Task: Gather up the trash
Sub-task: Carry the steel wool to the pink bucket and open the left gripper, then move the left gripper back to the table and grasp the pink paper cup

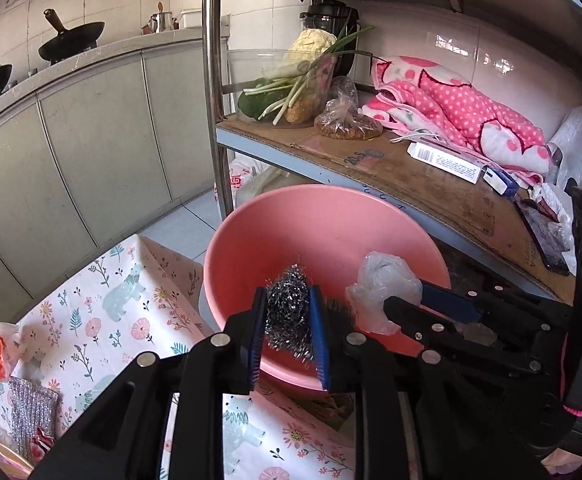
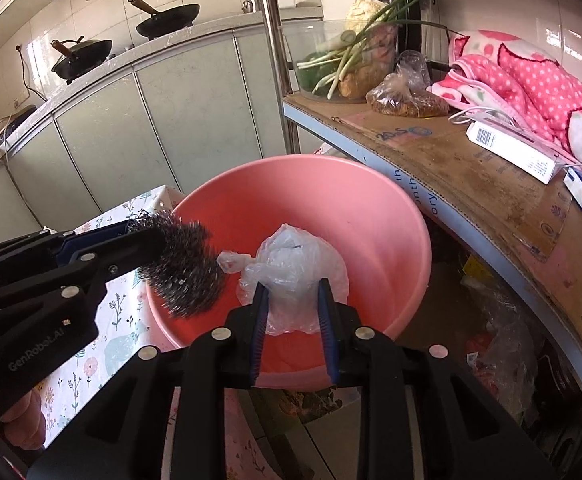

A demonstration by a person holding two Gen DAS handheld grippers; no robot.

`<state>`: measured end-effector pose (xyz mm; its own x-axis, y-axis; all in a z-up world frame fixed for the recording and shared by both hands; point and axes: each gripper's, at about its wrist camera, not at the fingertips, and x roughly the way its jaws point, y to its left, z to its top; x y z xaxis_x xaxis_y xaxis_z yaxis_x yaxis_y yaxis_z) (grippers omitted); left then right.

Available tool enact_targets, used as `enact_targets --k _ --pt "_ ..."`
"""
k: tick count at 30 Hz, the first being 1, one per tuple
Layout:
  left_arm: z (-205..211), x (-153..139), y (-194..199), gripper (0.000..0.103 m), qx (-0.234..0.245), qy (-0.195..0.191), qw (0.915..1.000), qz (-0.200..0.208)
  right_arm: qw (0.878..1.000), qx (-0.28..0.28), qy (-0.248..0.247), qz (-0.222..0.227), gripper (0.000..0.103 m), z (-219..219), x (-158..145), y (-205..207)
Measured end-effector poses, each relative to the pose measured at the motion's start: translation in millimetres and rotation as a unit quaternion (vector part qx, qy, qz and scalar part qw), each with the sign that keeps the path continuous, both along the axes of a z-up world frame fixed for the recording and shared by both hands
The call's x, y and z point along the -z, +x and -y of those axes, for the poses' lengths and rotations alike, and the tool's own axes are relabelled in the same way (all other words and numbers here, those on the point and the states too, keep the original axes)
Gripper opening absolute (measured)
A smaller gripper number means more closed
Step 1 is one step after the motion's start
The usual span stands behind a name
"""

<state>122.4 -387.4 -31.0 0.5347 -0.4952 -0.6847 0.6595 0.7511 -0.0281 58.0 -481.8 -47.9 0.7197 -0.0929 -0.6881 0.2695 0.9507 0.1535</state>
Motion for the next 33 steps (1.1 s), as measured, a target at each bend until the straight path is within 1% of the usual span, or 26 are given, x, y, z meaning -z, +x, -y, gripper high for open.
enact_targets --k 1,3,7,9,11,17,24,29,33 --pt "0 0 1 0.025 -0.001 -0.001 1.0 -0.003 1.0 -0.001 0.004 0.0 0.034 1 0 0" --pt "-2 -2 1 0.027 -0.002 -0.007 1.0 -0.005 1.0 -0.002 0.011 -0.001 0.039 2 1 0" --pt "-4 -7 -1 0.028 0.0 -0.016 0.9998 -0.006 1.0 0.0 0.008 -0.001 0.041 1 -1 0" --pt "-5 -10 -3 0.028 0.001 -0.019 0.9998 -0.002 1.0 0.0 0.011 0.001 0.046 1 -2 -1" --pt "-7 -13 -4 0.028 0.002 -0.024 0.9997 -0.003 1.0 0.0 0.015 0.004 0.048 2 -4 -2" --pt "-15 -27 -9 0.028 0.0 -0.037 0.9993 0.002 1.0 -0.001 0.01 0.016 0.048 1 -13 -7" --pt "-39 -51 -18 0.028 -0.011 -0.062 0.9979 0.015 0.999 -0.01 0.007 0.051 0.048 -5 -32 -21" --pt "-67 -69 -30 0.028 -0.02 -0.076 0.9965 0.029 0.998 -0.016 -0.003 0.067 0.048 -12 -43 -31" --pt "-99 -84 -42 0.028 -0.03 -0.085 0.9949 0.044 0.997 -0.024 -0.001 0.072 0.048 -20 -50 -37"
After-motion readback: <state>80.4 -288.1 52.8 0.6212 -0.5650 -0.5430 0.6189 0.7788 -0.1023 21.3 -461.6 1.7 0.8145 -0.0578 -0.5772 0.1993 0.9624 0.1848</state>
